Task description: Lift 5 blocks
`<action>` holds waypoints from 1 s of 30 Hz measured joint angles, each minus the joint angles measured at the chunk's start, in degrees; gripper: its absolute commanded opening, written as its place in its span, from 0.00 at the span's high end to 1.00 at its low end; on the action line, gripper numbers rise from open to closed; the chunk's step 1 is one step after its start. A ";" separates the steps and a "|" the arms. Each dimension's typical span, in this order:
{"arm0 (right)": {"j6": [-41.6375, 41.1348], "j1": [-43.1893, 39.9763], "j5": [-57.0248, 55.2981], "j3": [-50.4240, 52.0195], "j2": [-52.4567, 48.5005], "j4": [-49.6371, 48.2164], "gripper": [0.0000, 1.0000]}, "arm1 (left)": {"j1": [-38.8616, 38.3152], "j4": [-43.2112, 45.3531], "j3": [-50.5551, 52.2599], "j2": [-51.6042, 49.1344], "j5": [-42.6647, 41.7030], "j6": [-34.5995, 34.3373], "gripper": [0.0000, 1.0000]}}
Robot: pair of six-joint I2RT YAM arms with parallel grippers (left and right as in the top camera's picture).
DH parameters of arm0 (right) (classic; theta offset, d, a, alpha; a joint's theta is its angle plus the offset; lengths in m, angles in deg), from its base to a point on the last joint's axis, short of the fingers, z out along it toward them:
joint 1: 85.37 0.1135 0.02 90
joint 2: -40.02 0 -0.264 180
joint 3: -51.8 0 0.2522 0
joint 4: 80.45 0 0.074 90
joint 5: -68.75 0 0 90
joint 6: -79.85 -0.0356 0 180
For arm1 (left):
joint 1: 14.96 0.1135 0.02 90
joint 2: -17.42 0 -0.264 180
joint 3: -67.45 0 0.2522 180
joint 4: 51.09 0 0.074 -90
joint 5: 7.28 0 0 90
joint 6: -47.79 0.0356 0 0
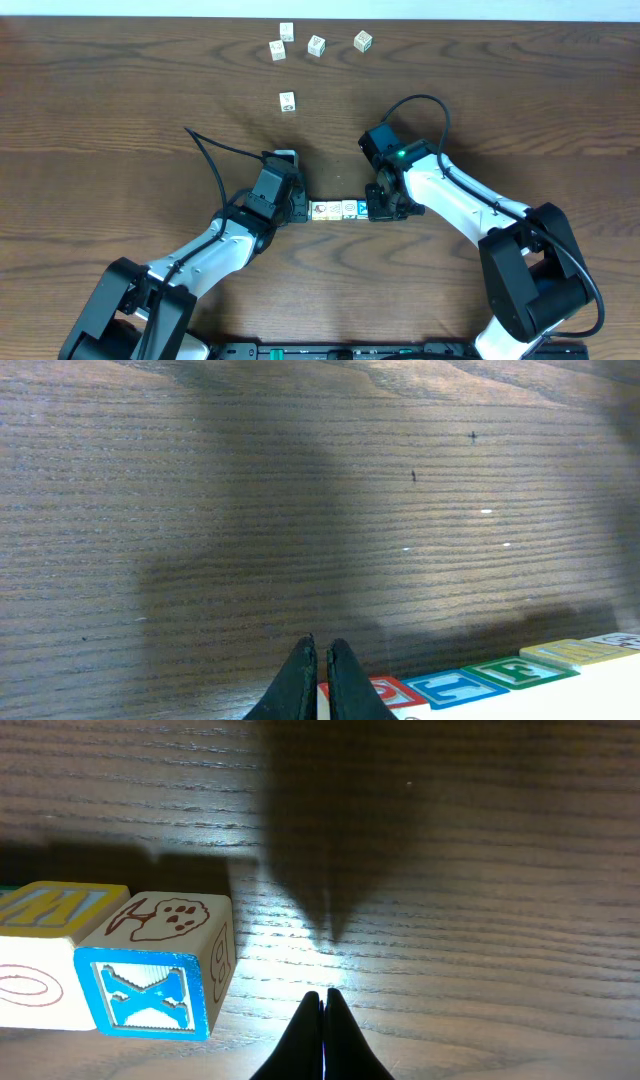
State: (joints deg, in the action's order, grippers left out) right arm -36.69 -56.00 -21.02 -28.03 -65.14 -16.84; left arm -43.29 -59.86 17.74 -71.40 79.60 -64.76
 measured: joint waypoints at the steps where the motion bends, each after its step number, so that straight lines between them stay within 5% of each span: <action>1: 0.00 0.00 0.00 0.00 0.00 0.00 0.99 | 0.00 0.00 0.00 0.00 -0.04 0.00 0.93; 30: 0.00 0.00 0.02 0.00 0.00 -0.02 0.99 | 0.00 -0.28 0.00 0.00 -0.35 -0.17 0.93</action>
State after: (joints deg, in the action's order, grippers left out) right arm -36.69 -56.00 -21.00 -28.03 -65.14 -16.87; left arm -43.29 -60.14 17.74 -71.40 79.25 -64.93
